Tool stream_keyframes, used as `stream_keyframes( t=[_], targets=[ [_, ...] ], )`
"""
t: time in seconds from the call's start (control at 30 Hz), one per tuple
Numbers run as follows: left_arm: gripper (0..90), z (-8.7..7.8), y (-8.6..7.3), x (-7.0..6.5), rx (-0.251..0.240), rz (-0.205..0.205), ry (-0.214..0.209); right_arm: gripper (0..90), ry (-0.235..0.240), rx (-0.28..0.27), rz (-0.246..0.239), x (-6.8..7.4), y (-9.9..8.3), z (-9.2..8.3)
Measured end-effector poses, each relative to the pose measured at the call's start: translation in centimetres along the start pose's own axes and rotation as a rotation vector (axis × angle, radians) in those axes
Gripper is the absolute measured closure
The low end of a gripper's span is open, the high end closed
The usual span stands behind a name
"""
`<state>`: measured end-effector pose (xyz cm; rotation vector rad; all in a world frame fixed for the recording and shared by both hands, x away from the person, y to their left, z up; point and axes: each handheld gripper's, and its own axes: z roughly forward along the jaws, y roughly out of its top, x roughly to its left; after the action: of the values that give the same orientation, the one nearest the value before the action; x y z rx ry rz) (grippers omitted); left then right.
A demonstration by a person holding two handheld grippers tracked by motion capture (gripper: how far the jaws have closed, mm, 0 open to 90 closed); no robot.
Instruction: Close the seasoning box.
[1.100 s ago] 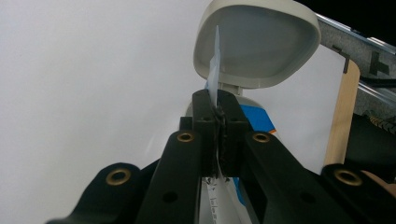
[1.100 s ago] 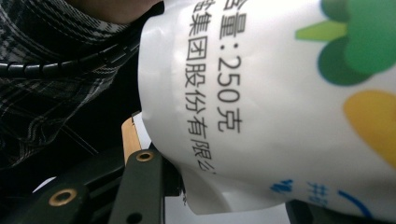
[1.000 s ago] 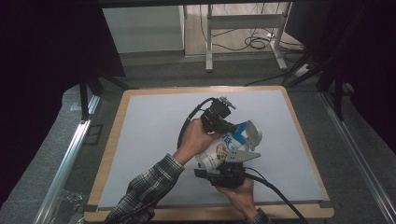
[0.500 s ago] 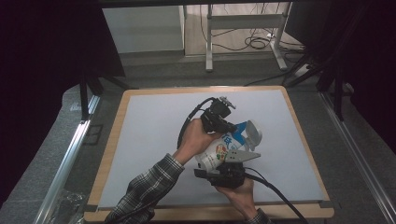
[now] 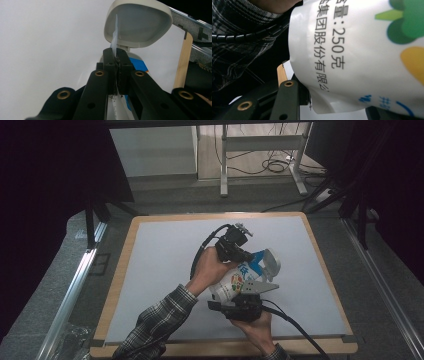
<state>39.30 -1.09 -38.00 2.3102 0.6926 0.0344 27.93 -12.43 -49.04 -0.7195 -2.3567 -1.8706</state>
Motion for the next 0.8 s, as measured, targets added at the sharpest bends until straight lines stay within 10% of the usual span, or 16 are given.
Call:
stream_keyframes(
  t=[0.8],
  targets=[
    [88.8,-0.16,0.26,-0.14,-0.007,-0.007,0.007,59.6,0.008,-0.008,0.009,0.05,0.19,0.06]
  ],
)
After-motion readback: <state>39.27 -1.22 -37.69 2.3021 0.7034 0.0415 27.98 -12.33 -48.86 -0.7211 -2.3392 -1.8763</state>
